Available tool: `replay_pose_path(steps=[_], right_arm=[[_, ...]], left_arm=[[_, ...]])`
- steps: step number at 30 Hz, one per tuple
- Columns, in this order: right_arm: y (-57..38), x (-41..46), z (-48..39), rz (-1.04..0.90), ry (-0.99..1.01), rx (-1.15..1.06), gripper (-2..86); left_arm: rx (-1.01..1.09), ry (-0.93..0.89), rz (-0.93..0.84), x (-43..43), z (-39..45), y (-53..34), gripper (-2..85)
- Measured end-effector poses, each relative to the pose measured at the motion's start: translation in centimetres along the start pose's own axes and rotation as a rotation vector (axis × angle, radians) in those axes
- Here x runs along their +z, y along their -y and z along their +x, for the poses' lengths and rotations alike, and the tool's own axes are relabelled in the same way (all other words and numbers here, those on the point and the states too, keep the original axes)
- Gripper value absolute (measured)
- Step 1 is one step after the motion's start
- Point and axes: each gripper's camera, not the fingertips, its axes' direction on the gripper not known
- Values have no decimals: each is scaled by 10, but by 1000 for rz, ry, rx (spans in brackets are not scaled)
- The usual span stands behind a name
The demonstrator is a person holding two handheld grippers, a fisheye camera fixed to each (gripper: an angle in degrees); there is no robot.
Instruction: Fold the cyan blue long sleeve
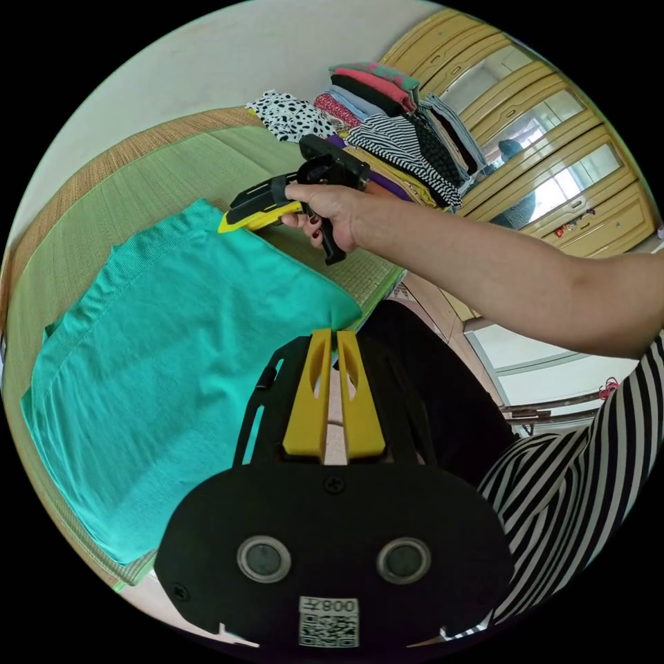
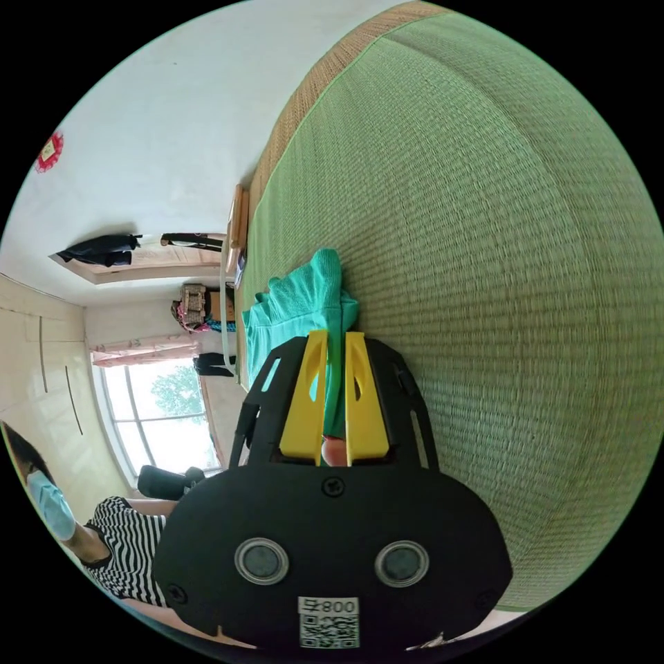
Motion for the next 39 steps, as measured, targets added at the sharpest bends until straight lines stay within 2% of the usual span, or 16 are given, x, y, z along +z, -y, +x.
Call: replay_pose_path(steps=[4, 12, 20, 25, 29, 39], right_arm=[[2, -4, -4, 36, 79, -4, 25], [-8, -39, -27, 132, 85, -5, 16], [-2, -32, -110, 195, 149, -70, 15], [20, 20, -206, 179, 191, -180, 15], [39, 74, -274, 126, 169, -264, 14], [98, 269, -395, -51, -24, -301, 15]], left_arm=[[3, -20, 6, -21, -4, -2, 12], [70, -93, 46, -76, -1, -7, 10], [-60, -238, 259, -221, -66, -68, 10], [-232, -312, 462, -324, -134, -149, 10], [-413, -304, 589, -396, -196, -232, 10], [-753, -378, 770, -484, -310, -369, 10]])
